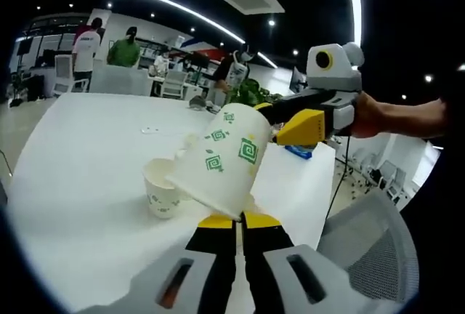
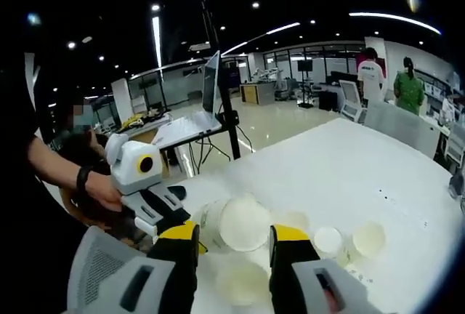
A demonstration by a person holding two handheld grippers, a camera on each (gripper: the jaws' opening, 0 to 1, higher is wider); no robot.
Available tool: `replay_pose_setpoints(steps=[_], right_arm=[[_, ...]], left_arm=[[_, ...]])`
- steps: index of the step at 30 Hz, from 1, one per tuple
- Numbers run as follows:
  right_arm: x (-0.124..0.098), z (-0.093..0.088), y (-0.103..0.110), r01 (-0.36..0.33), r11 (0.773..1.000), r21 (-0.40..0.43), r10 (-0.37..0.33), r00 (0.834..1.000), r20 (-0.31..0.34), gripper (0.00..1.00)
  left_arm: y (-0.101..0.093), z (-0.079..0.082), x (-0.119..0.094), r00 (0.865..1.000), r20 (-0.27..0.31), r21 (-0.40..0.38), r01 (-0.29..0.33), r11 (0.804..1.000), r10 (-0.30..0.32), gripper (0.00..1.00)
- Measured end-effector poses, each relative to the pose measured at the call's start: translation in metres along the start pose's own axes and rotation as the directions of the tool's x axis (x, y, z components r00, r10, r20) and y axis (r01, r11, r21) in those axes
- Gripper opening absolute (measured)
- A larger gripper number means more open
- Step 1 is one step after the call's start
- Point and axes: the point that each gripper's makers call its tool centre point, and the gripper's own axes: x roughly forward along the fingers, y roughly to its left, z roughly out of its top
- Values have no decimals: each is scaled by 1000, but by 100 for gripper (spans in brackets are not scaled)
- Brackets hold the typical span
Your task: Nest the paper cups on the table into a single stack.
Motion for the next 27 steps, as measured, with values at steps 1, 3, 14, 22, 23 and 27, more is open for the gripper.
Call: replay_pose_setpoints(steps=[1,3,14,22,23,27], right_arm=[[1,-1,3,-6,1000,-4,6,1000,-6,36],[4,-8,7,-11,1000,-21,10,999,-36,36],[9,-20,14,-35,999,-11,34,997,-66,37],[7,-22,15,-27,999,42,29,999,-45,37],[6,-22,16,-27,998,52,29,999,-40,37],[4,-21,20,-29,996,86,31,999,-25,37]], left_arm=[[0,-1,0,1000,-3,1,0,1000,0,0],[-1,-2,0,1000,-9,6,2,1000,-2,0],[1,-9,-4,1000,-29,31,-6,999,7,0],[-1,-2,-6,1000,-12,30,-13,999,14,0],[-2,-1,-6,1000,-12,31,-13,999,13,0],[-3,2,-5,1000,-7,35,-12,999,12,0]])
